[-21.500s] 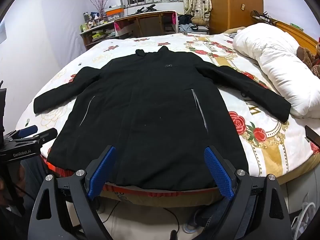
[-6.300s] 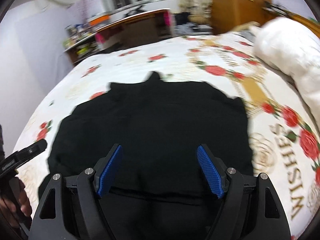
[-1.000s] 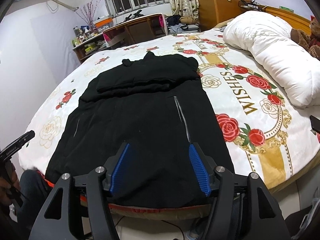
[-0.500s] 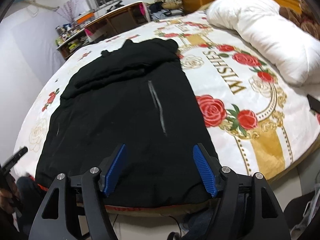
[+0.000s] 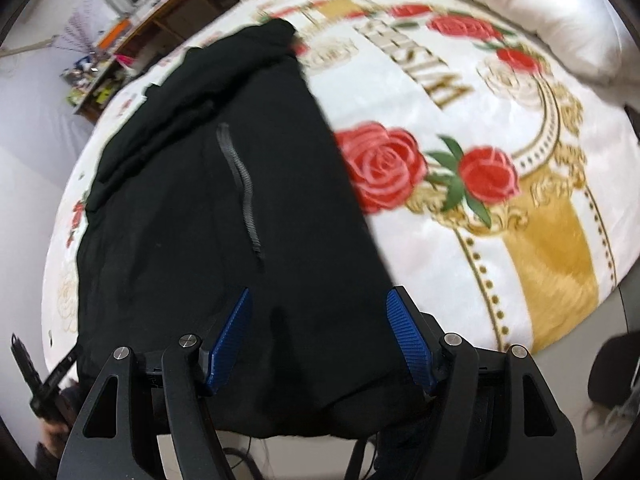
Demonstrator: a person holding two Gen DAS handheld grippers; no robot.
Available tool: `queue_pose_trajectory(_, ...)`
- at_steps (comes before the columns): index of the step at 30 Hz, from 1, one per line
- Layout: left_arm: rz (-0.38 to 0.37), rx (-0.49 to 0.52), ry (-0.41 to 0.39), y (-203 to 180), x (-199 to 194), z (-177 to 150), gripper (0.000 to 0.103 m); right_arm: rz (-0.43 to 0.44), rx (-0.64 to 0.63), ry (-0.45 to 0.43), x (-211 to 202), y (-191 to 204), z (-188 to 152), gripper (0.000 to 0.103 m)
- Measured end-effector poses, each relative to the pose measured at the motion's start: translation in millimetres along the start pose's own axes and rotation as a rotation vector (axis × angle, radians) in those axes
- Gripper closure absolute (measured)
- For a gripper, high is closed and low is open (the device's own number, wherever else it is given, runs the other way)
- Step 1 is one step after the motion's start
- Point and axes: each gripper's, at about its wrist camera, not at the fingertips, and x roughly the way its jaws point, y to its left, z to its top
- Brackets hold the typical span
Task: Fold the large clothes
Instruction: 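Grasp the coat hem with both tools side by side, then lift the hem with both tools and fold it toward the collar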
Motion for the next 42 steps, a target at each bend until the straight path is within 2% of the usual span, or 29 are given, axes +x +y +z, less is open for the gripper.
queue_pose_trajectory(3, 0.011, 0.026, 0.011, -7.2, 7.3, -5.2, 0.038, -0.012, 0.013, 0.041, 9.9, -2.2, 1.3, 0.033)
queue_pose_trajectory(7, 0.022, 0.036, 0.009, -9.8, 11.1, -8.1, 0.037, -0.054, -0.035, 0.084, 19.4, 5.3, -2.1, 0.033)
queue_pose_trajectory(11, 0.028, 0.03, 0.02, -8.1, 16.3, -8.0, 0.034, -0.07, -0.01, 0.115, 26.5, 1.8, -3.1, 0.031)
queue_pose_trajectory(17, 0.036, 0.037, 0.027, -9.6, 19.2, -10.7, 0.034, -0.052, 0.042, 0.141, 28.3, -7.5, -1.8, 0.031)
queue_pose_trajectory(20, 0.037, 0.044, 0.04, -11.2, 20.7, -9.9, 0.036, -0.03, 0.041, 0.217, 31.4, -6.3, -6.2, 0.03)
queue_pose_trajectory(21, 0.032, 0.047, 0.049, -11.7, 20.3, -9.7, 0.038, -0.025, 0.037, 0.225, 31.1, -5.0, -7.0, 0.032)
queue_pose_trajectory(22, 0.029, 0.052, 0.054, -13.0, 19.0, -9.1, 0.048, -0.014, 0.029, 0.231, 29.0, -3.3, -9.3, 0.046)
queue_pose_trajectory(23, 0.036, 0.06, 0.055, -14.8, 16.4, -8.3, 0.069, 0.018, 0.034, 0.226, 25.3, -2.8, -11.6, 0.053)
queue_pose_trajectory(24, 0.043, 0.069, 0.049, -16.5, 12.7, -7.1, 0.076, 0.061, 0.045, 0.216, 21.8, -2.2, -13.2, 0.069)
queue_pose_trajectory(25, 0.029, 0.07, 0.042, -17.4, 7.4, -5.0, 0.086, 0.08, 0.048, 0.204, 18.2, -0.8, -14.2, 0.073)
queue_pose_trajectory(28, -0.003, 0.037, -0.001, -13.9, -11.9, 1.3, 0.088, 0.095, 0.014, 0.158, 3.3, 7.6, -15.4, 0.077)
queue_pose_trajectory(30, -0.052, -0.007, -0.048, -6.5, -30.5, 6.6, 0.088, 0.12, 0.012, 0.126, -8.0, 7.9, -13.2, 0.078)
queue_pose_trajectory(33, -0.105, -0.013, -0.123, -1.3, -59.2, 16.1, 0.089, 0.181, 0.01, 0.063, -29.9, 4.3, -6.9, 0.079)
queue_pose_trajectory(38, -0.158, -0.054, -0.217, 3.7, -90.6, 32.8, 0.089, 0.259, 0.03, -0.038, -59.2, -1.5, 1.0, 0.08)
queue_pose_trajectory(42, -0.184, -0.068, -0.271, 5.9, -109.3, 45.5, 0.089, 0.299, 0.025, -0.097, -77.4, 8.2, 8.0, 0.081)
